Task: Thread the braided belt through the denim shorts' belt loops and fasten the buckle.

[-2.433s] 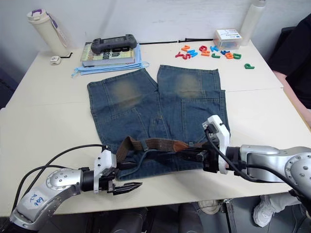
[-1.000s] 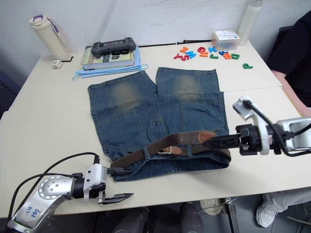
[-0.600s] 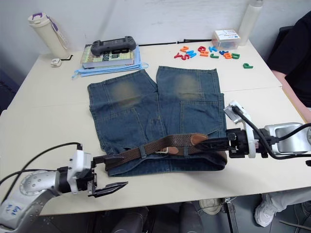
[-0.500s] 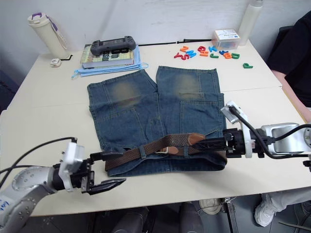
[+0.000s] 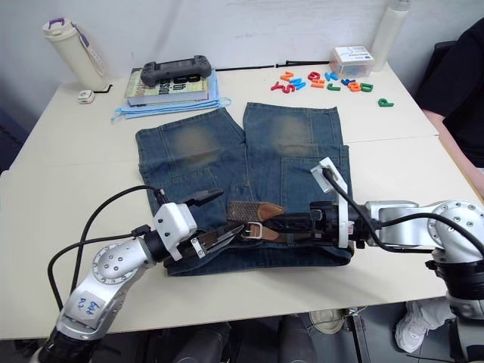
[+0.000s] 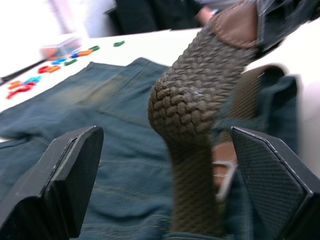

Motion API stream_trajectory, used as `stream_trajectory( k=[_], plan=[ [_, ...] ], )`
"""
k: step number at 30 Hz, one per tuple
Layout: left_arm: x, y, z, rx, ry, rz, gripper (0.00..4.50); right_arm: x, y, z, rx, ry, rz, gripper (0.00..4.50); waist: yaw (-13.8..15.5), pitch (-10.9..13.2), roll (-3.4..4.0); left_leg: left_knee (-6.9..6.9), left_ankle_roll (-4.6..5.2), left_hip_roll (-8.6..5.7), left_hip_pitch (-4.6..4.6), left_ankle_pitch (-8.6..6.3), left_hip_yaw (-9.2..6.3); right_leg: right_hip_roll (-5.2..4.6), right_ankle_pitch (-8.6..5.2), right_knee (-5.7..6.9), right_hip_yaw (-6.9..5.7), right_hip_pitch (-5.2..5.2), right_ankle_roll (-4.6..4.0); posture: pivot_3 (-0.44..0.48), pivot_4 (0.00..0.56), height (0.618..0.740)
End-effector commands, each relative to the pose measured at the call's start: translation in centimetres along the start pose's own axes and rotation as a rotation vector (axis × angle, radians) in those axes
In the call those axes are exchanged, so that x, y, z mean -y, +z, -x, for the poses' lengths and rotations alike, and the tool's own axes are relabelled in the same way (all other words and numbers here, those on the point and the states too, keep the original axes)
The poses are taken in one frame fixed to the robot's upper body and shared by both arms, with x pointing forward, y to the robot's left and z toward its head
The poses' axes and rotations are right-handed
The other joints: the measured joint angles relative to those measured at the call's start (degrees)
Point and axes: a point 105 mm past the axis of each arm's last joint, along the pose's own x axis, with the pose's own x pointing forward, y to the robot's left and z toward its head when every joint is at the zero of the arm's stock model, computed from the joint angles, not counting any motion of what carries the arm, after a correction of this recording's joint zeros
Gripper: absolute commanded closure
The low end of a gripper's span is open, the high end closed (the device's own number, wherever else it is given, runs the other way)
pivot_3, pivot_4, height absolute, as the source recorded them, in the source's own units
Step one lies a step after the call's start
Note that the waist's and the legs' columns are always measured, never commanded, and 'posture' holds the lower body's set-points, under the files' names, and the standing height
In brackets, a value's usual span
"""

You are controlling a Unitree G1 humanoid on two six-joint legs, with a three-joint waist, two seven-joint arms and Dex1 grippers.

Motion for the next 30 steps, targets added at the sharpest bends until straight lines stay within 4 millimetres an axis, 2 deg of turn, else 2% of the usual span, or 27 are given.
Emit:
stream_trajectory(
  k=[1, 4, 7, 10, 17, 18, 27, 30],
  plan=[
    [-1.1, 0.0, -1.7, 0.020, 0.150, -0.129, 0.04, -1.0, -0.4, -1.5, 0.035, 0.050, 0.012, 4.50, 0.1, 0.0, -0.01, 0.00, -0.02, -0.01, -0.03, 0.01, -0.01, -0.01, 0.00, 0.04, 0.00, -0.05, 0.00, 0.000, 0.150, 0.730],
    [-1.0, 0.2, -2.0, 0.048, 0.177, -0.120, 0.04, -1.0, -0.6, -1.9, 0.050, 0.052, 0.006, 4.50, 0.3, 0.0, -0.07, 0.15, 0.00, -0.05, -0.04, 0.01, -0.01, -0.01, 0.01, 0.09, 0.00, 0.01, 0.01, 0.000, 0.150, 0.730],
    [-0.2, 0.7, -2.1, 0.085, 0.149, -0.108, 0.67, -0.8, -0.6, -2.2, 0.072, 0.041, -0.001, 4.50, 0.2, 0.0, -0.07, 0.22, 0.01, -0.05, -0.04, 0.00, -0.01, -0.01, 0.02, 0.16, 0.01, 0.01, 0.02, 0.000, 0.150, 0.730],
    [0.1, 0.8, -2.1, 0.098, 0.130, -0.118, 1.67, -0.7, -0.5, -2.4, 0.092, 0.031, -0.007, 4.50, 0.2, 0.0, -0.07, 0.24, 0.01, -0.05, -0.04, 0.00, -0.01, -0.01, 0.02, 0.19, 0.01, 0.01, 0.02, 0.000, 0.150, 0.730],
    [-0.5, 0.5, -1.9, 0.091, 0.139, -0.136, 4.37, -0.2, -0.1, -2.6, 0.134, -0.001, -0.022, 4.50, 0.1, 0.0, -0.07, 0.26, 0.00, -0.05, -0.03, 0.00, -0.03, -0.01, 0.02, 0.25, 0.01, 0.01, 0.02, 0.000, 0.150, 0.730],
    [-0.5, 0.3, -2.0, 0.082, 0.140, -0.140, 4.49, -0.2, 0.0, -2.7, 0.141, -0.003, -0.020, 4.50, 0.1, 0.0, -0.07, 0.27, 0.00, -0.06, -0.03, 0.00, -0.02, 0.00, 0.02, 0.25, 0.02, 0.01, 0.02, 0.000, 0.150, 0.730],
    [-0.7, -1.4, -2.3, 0.022, 0.133, -0.113, 4.49, -0.6, 1.3, -2.9, 0.233, -0.069, 0.015, 4.50, 0.0, 0.0, -0.07, 0.27, 0.00, -0.06, -0.04, 0.00, -0.03, 0.00, 0.02, 0.25, 0.01, 0.00, 0.02, 0.000, 0.150, 0.730],
    [-1.0, -1.8, -2.4, 0.017, 0.155, -0.078, 4.50, -1.6, 1.5, -2.7, 0.248, -0.069, 0.070, 3.27, 0.0, 0.0, -0.06, 0.27, 0.00, -0.06, -0.04, 0.01, -0.03, 0.00, 0.02, 0.25, 0.01, -0.01, 0.02, 0.000, 0.150, 0.730]
  ],
)
